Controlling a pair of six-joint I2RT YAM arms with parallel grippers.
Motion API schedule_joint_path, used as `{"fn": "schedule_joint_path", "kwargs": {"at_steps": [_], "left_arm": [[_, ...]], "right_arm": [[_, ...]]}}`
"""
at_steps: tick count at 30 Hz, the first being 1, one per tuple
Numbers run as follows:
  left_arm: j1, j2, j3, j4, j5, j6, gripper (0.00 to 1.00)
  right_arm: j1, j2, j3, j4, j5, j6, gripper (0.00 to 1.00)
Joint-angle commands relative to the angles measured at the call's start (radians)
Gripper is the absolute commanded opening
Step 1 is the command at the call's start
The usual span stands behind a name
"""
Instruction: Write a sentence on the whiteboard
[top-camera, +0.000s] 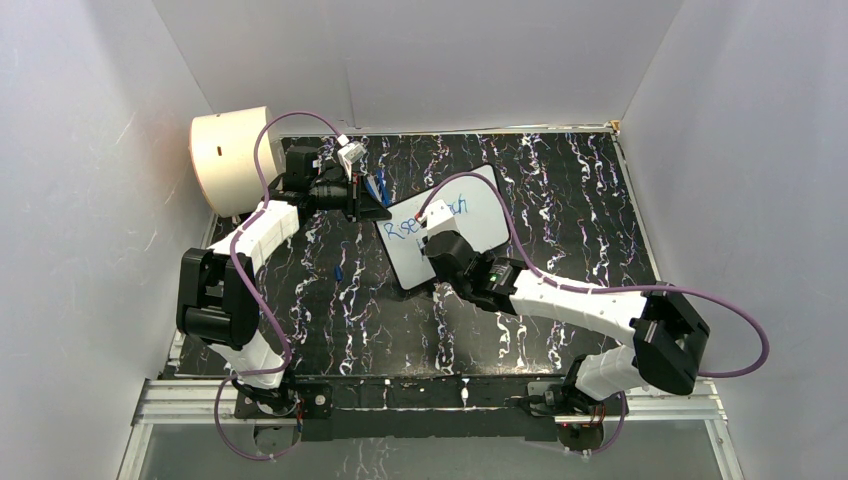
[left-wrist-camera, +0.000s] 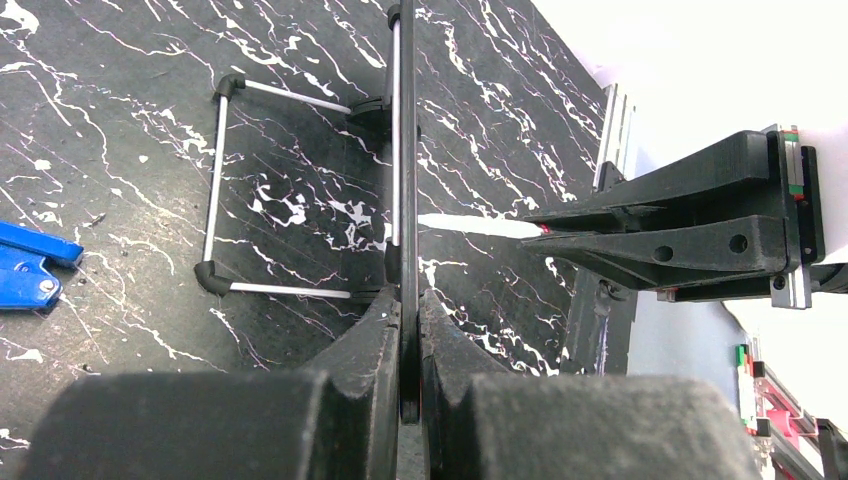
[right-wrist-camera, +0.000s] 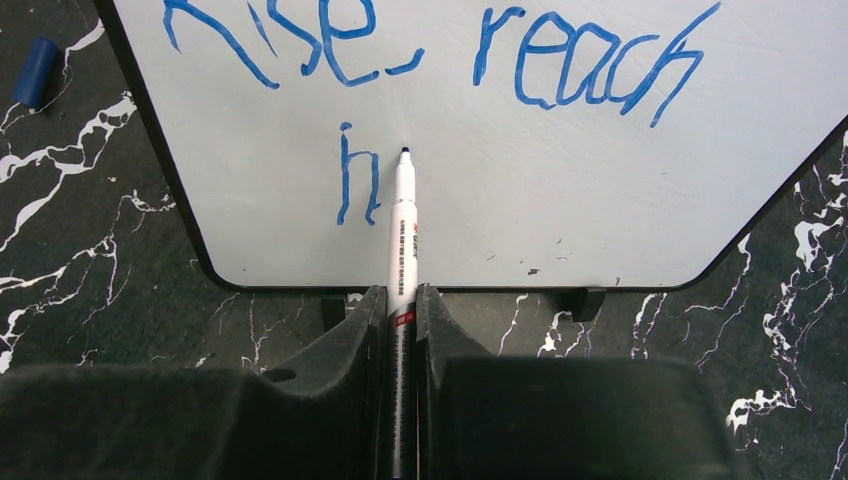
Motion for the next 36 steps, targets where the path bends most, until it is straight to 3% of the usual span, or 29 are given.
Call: {"fn": "schedule_joint_path", "kwargs": {"at_steps": [1,12,36], "left_arm": [[-0.024,-0.018,0.014,-0.051,0.008,0.024,0.0],[-0.024,-0.018,0.016,-0.051,0.008,0.023,0.0],[-0.024,-0.016,0.015,-0.051,0.01,0.023,0.0]], "right_arm": [[-0.016,0.018,0.024,0.022,0.007,0.005,0.0],[-0.018,0.004,0.026,-0.051,0.028,0.024,0.0],[-0.017,-0.021,0.006,-0.017,-0.019,0.007,0.0]]}}
